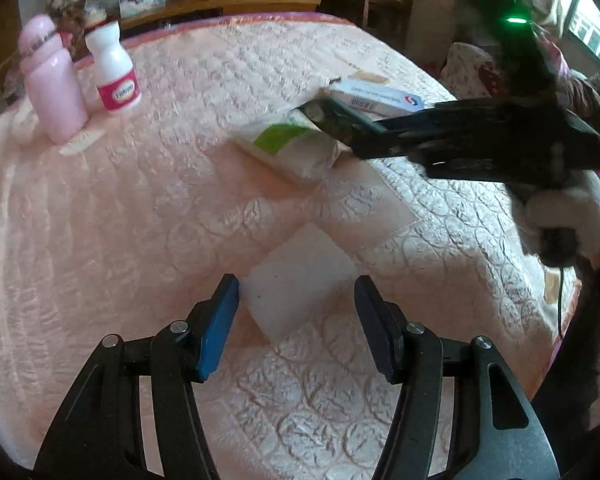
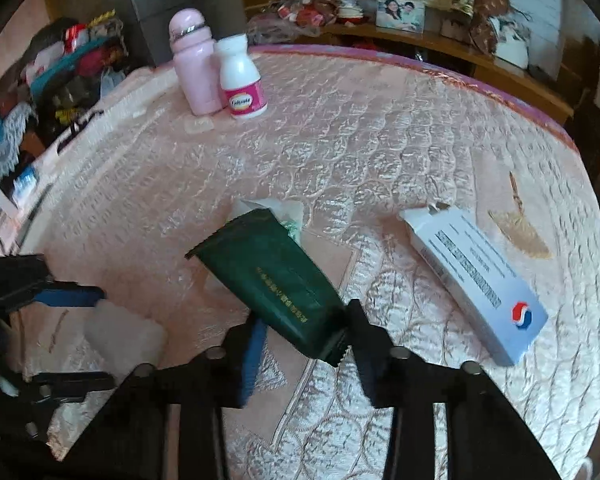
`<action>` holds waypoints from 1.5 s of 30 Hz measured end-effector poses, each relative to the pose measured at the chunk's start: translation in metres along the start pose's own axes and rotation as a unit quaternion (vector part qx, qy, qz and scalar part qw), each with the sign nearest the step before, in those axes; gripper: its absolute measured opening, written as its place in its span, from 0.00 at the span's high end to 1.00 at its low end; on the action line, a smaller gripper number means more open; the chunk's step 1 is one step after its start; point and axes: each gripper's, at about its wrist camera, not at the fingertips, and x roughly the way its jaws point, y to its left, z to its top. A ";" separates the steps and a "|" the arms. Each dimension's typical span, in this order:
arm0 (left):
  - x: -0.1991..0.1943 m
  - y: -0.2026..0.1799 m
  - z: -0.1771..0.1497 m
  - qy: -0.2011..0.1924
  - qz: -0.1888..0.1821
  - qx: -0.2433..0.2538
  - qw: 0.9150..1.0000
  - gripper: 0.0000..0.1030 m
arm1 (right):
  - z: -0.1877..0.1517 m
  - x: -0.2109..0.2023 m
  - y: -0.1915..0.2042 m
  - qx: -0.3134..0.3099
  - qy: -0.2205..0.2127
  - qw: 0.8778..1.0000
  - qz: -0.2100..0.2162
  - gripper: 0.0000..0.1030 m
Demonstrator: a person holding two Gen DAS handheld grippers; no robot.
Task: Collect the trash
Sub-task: 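Grasp the white tissue with the left gripper while the right grasps the green cracker bag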
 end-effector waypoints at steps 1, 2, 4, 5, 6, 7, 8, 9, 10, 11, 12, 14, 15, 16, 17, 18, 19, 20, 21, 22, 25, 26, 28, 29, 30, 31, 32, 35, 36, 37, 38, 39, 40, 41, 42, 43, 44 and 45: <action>0.001 0.001 0.001 0.001 -0.001 -0.006 1.000 0.58 | -0.003 -0.006 -0.002 0.008 -0.008 1.000 0.006 0.73; 0.001 0.002 0.001 0.000 -0.002 -0.010 1.000 0.60 | -0.006 -0.011 -0.002 0.014 -0.012 1.000 0.012 0.77; -0.004 0.002 0.001 -0.004 -0.002 -0.019 1.000 0.66 | -0.011 -0.019 -0.001 0.025 -0.017 0.999 0.023 0.78; -0.006 0.001 0.000 -0.006 -0.005 -0.024 1.000 0.67 | -0.016 -0.026 -0.001 0.032 -0.022 0.999 0.028 0.79; -0.009 -0.001 0.000 -0.007 -0.007 -0.028 1.000 0.68 | -0.022 -0.033 -0.002 0.040 -0.026 0.998 0.030 0.79; -0.011 -0.005 0.001 -0.009 -0.004 -0.030 1.000 0.69 | -0.024 -0.036 -0.002 0.043 -0.027 0.998 0.029 0.79; -0.012 -0.008 0.002 -0.009 0.001 -0.029 1.000 0.69 | -0.030 -0.042 -0.002 0.050 -0.030 0.998 0.028 0.79; -0.013 -0.013 0.002 -0.010 0.006 -0.028 1.000 0.69 | -0.034 -0.046 -0.003 0.054 -0.030 0.998 0.029 0.79; -0.014 -0.018 0.002 -0.011 0.007 -0.027 1.000 0.70 | -0.038 -0.049 -0.003 0.059 -0.031 0.997 0.029 0.79; -0.014 -0.022 0.002 -0.012 0.009 -0.028 0.999 0.70 | -0.045 -0.055 -0.003 0.065 -0.033 0.997 0.027 0.80; -0.015 -0.028 0.002 -0.015 0.011 -0.032 0.999 0.70 | -0.048 -0.058 -0.004 0.069 -0.033 0.997 0.026 0.80; -0.016 -0.033 0.002 -0.020 0.011 -0.038 0.999 0.70 | -0.058 -0.065 -0.005 0.077 -0.034 0.996 0.023 0.81; -0.016 -0.037 0.003 -0.023 0.011 -0.040 0.999 0.70 | -0.065 -0.070 -0.005 0.081 -0.035 0.996 0.022 0.81; -0.015 -0.040 0.004 -0.025 0.013 -0.039 0.999 0.70 | -0.071 -0.074 -0.006 0.084 -0.035 0.996 0.021 0.81; -0.015 -0.044 0.004 -0.025 0.015 -0.038 0.999 0.70 | -0.077 -0.078 -0.007 0.088 -0.034 0.995 0.018 0.81; -0.014 -0.048 0.005 -0.025 0.016 -0.037 0.999 0.70 | -0.085 -0.085 -0.009 0.092 -0.035 0.995 0.015 0.81; -0.012 -0.054 0.006 -0.024 0.015 -0.038 0.999 0.70 | -0.090 -0.089 -0.011 0.097 -0.036 0.995 0.014 0.81; -0.012 -0.058 0.007 -0.024 0.015 -0.038 0.999 0.70 | -0.093 -0.091 -0.012 0.100 -0.037 0.994 0.012 0.81; -0.011 -0.063 0.008 -0.025 0.015 -0.036 0.999 0.70 | -0.099 -0.096 -0.016 0.107 -0.039 0.994 0.010 0.81; -0.010 -0.068 0.009 -0.026 0.016 -0.035 0.999 0.70 | -0.105 -0.101 -0.019 0.113 -0.040 0.993 0.008 0.81; -0.009 -0.083 0.013 -0.031 0.017 -0.027 0.999 0.70 | -0.118 -0.111 -0.028 0.128 -0.045 0.991 0.001 0.81; -0.009 -0.088 0.014 -0.033 0.016 -0.023 0.999 0.70 | -0.123 -0.115 -0.031 0.133 -0.047 0.990 -0.003 0.81; -0.008 -0.100 0.017 -0.037 0.016 -0.017 0.999 0.70 | -0.133 -0.124 -0.040 0.147 -0.052 0.988 -0.007 0.81; -0.008 -0.104 0.019 -0.038 0.016 -0.015 0.999 0.70 | -0.135 -0.127 -0.042 0.151 -0.054 0.987 -0.009 0.81; -0.007 -0.108 0.021 -0.038 0.015 -0.013 0.999 0.70 | -0.140 -0.130 -0.046 0.158 -0.056 0.986 -0.012 0.81; -0.006 -0.113 0.022 -0.039 0.014 -0.010 0.999 0.70 | -0.144 -0.133 -0.049 0.163 -0.056 0.985 -0.016 0.81; -0.005 -0.117 0.023 -0.040 0.015 -0.008 0.999 0.70 | -0.148 -0.134 -0.051 0.167 -0.056 0.984 -0.018 0.81; -0.003 -0.123 0.023 -0.039 0.016 -0.004 0.999 0.70 | -0.156 -0.138 -0.058 0.175 -0.055 0.983 -0.024 0.81; -0.002 -0.124 0.023 -0.038 0.017 -0.004 0.999 0.70 | -0.157 -0.141 -0.059 0.178 -0.062 0.982 -0.025 0.81; -0.002 -0.124 0.022 -0.037 0.018 -0.005 0.999 0.70 | -0.158 -0.144 -0.061 0.182 -0.071 0.980 -0.025 0.81; -0.002 -0.123 0.021 -0.036 0.020 -0.006 0.999 0.70 | -0.158 -0.144 -0.063 0.190 -0.075 0.979 -0.028 0.77; -0.001 -0.122 0.021 -0.035 0.021 -0.008 0.999 0.70 | -0.158 -0.143 -0.065 0.195 -0.071 0.978 -0.029 0.59; -0.001 -0.120 0.020 -0.034 0.022 -0.010 0.999 0.70 | -0.156 -0.140 -0.066 0.202 -0.068 0.977 -0.023 0.49; -0.001 -0.118 0.020 -0.034 0.024 -0.012 0.999 0.70 | -0.155 -0.139 -0.066 0.204 -0.070 0.976 -0.017 0.38; -0.001 -0.116 0.019 -0.034 0.026 -0.015 0.999 0.70 | -0.153 -0.135 -0.064 0.205 -0.070 0.976 -0.012 0.37; -0.001 -0.114 0.019 -0.033 0.027 -0.018 0.999 0.70 | -0.151 -0.130 -0.061 0.202 -0.066 0.977 -0.013 0.37; 0.000 -0.112 0.018 -0.032 0.028 -0.021 0.999 0.70 | -0.148 -0.124 -0.058 0.198 -0.061 0.978 -0.017 0.37; 0.000 -0.111 0.018 -0.031 0.027 -0.024 0.999 0.70 | -0.144 -0.117 -0.055 0.191 -0.055 0.980 -0.023 0.37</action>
